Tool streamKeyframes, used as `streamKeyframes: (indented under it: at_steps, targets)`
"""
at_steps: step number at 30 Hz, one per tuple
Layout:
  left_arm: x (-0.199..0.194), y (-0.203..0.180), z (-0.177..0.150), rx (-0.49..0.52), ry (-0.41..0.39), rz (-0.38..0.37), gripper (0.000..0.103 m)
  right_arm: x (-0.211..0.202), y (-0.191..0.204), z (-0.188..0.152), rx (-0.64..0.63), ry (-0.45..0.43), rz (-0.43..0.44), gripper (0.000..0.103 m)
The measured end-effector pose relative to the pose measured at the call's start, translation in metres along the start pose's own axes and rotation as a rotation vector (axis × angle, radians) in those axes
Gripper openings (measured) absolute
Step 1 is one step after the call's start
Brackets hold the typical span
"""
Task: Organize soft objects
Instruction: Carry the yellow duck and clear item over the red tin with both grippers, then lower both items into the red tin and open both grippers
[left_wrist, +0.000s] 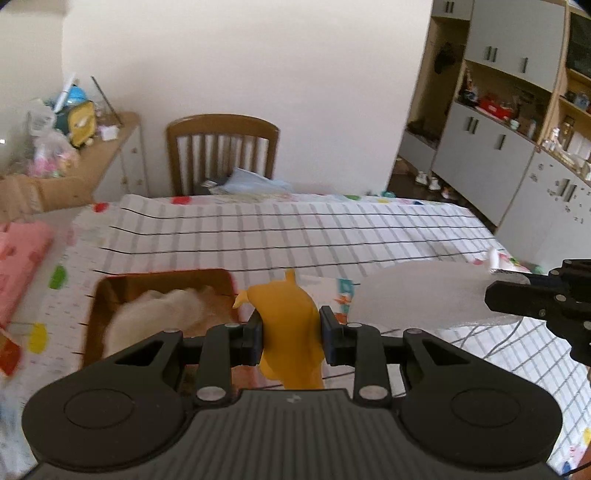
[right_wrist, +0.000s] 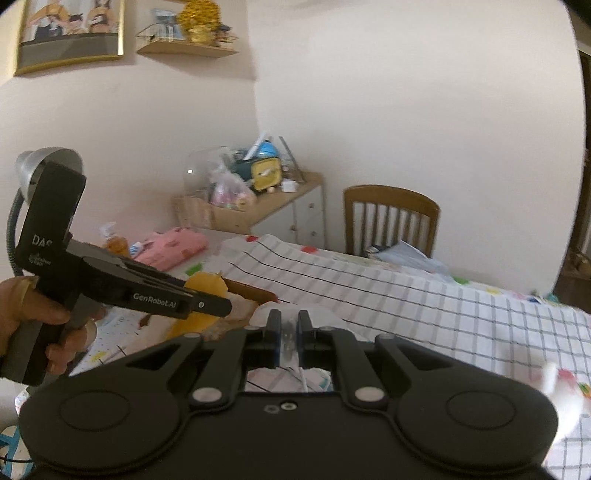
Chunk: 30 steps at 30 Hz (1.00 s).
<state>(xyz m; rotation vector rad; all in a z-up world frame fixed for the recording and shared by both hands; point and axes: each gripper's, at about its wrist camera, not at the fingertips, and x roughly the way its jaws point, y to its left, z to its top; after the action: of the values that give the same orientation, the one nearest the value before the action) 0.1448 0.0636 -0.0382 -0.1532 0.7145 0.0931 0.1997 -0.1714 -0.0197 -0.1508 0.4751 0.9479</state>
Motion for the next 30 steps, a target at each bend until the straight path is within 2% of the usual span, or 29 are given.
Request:
streamKeyframes:
  at_steps: [9, 15, 23, 30]
  targets:
    - [-0.007, 0.052, 0.009, 0.002, -0.008, 0.082, 0.029, 0.044, 0.042, 0.017, -0.05, 0.019, 0.064, 0.008]
    - [0.003, 0.085, 0.012, 0.005, 0.019, 0.127, 0.029, 0.081, 0.066, 0.019, -0.088, 0.048, 0.049, 0.008]
    - [0.038, 0.12, 0.008, 0.014, 0.086, 0.129, 0.029, 0.138, 0.087, 0.016, -0.12, 0.103, 0.007, 0.008]
    - [0.071, 0.131, -0.001, 0.026, 0.134, 0.119, 0.029, 0.179, 0.098, 0.006, -0.119, 0.169, -0.02, 0.009]
